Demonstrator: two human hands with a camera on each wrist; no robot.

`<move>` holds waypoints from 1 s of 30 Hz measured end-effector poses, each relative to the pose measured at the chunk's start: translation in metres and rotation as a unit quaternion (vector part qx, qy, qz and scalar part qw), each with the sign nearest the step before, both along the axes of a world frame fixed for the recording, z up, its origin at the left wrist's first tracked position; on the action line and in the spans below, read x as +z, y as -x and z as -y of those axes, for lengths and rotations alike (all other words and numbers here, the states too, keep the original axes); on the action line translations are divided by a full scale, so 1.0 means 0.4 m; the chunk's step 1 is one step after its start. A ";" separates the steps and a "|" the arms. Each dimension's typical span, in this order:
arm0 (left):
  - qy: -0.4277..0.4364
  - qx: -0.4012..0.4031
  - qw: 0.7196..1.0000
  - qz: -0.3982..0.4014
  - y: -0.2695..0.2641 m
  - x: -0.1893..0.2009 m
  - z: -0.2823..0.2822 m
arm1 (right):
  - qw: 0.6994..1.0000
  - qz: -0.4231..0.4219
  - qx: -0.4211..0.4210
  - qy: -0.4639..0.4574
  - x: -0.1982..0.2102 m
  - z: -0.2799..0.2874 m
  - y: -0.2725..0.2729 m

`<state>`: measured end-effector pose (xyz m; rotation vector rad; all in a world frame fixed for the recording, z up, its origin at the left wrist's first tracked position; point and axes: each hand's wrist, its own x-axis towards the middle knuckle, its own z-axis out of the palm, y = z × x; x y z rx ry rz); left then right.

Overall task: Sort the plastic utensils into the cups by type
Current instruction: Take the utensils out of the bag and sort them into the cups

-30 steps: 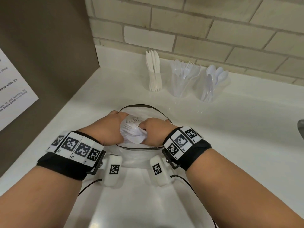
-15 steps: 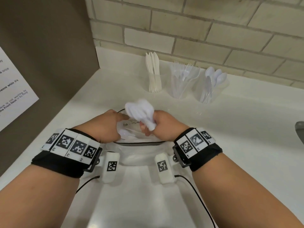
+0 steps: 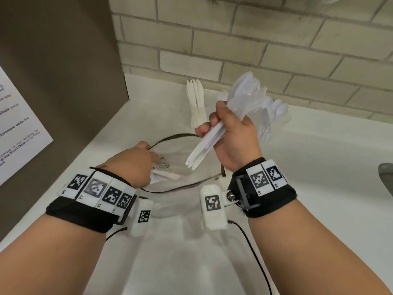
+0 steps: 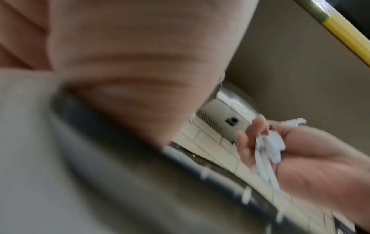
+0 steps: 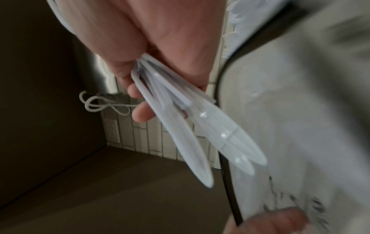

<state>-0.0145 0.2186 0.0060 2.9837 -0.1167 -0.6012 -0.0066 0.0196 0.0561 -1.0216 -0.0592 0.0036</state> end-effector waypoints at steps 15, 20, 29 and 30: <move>0.845 0.242 0.365 -0.307 0.046 0.151 0.109 | 0.983 0.110 0.004 0.150 0.109 -0.077 0.007; 0.850 0.232 0.395 -0.260 0.045 0.138 0.116 | 0.976 0.066 0.071 0.197 0.043 -0.099 0.030; 0.705 0.021 0.708 -0.032 0.047 0.183 0.107 | 0.947 0.070 0.163 0.269 0.019 -0.096 0.048; 0.676 0.036 0.736 -0.015 0.047 0.184 0.114 | 0.938 0.065 0.171 0.293 0.011 -0.099 0.048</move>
